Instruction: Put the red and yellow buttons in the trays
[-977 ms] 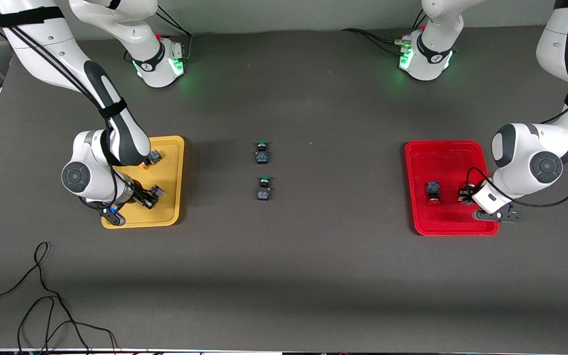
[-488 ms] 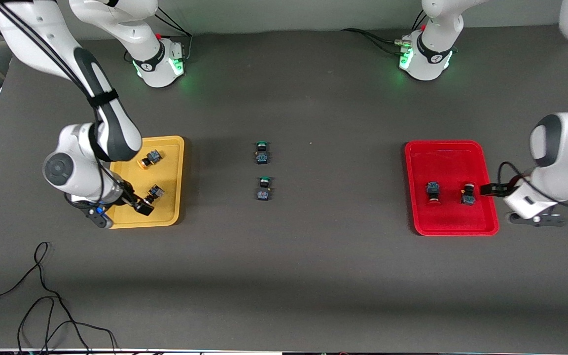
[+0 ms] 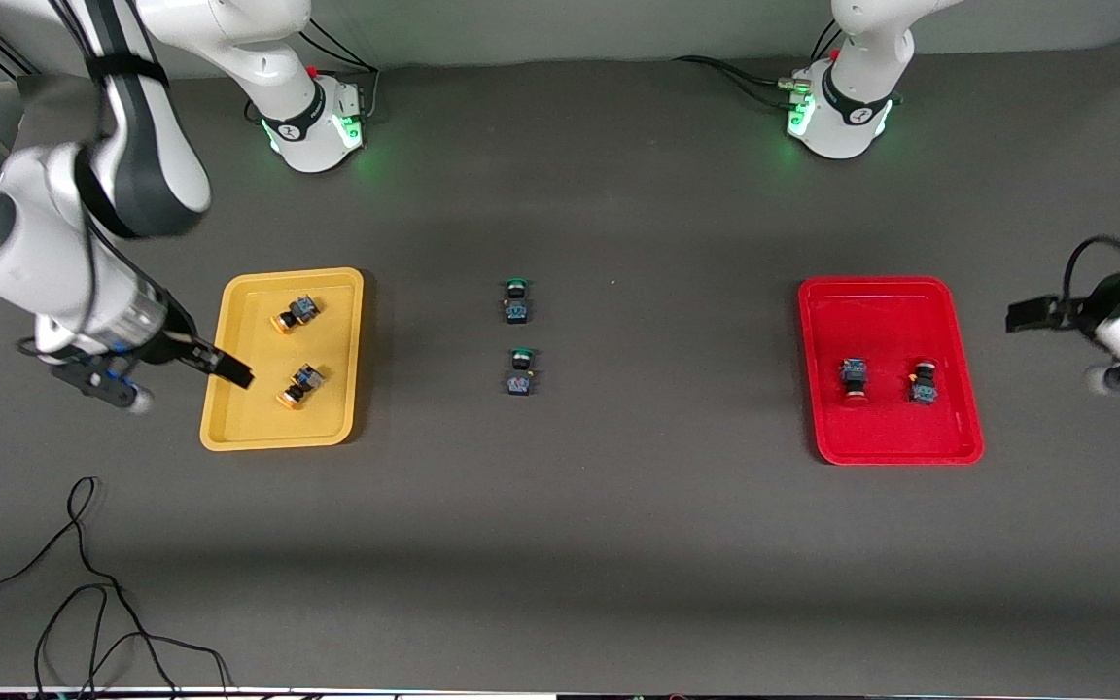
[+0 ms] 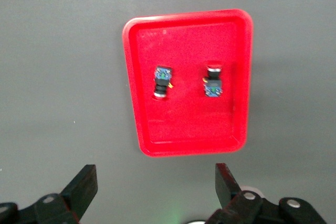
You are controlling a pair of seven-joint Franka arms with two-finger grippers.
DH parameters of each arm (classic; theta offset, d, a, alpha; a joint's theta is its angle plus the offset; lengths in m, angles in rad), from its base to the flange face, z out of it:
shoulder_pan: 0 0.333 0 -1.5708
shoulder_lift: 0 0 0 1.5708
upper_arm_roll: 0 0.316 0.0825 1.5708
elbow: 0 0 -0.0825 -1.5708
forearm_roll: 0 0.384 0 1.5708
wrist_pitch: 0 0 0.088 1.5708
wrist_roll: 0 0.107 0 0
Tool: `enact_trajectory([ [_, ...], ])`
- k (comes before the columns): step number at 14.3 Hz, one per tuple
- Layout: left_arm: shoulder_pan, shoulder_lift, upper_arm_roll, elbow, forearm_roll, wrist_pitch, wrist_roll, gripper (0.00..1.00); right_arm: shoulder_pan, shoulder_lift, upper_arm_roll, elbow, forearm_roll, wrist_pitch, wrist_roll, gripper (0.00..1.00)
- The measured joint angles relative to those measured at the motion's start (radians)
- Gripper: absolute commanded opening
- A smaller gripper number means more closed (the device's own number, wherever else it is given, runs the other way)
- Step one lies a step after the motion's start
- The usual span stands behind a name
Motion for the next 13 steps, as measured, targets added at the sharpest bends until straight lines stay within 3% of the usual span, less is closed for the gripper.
enact_trajectory([
  [4,-0.041,-0.086,0.014,0.001,-0.047,-0.030,0.001,1.00,0.000,-0.067,-0.002,0.108,0.000,-0.156,-0.191,1.00],
  [9,-0.398,-0.114,0.303,0.000,-0.055,-0.031,-0.021,1.00,-0.007,-0.092,-0.012,0.211,-0.017,-0.280,-0.335,1.00],
  [11,-0.471,-0.114,0.362,0.000,-0.055,-0.031,-0.032,1.00,-0.014,-0.100,-0.012,0.248,-0.017,-0.351,-0.361,1.00],
  [13,-0.482,-0.114,0.372,0.000,-0.055,-0.031,-0.033,1.00,-0.015,-0.103,-0.013,0.266,-0.017,-0.376,-0.375,1.00],
])
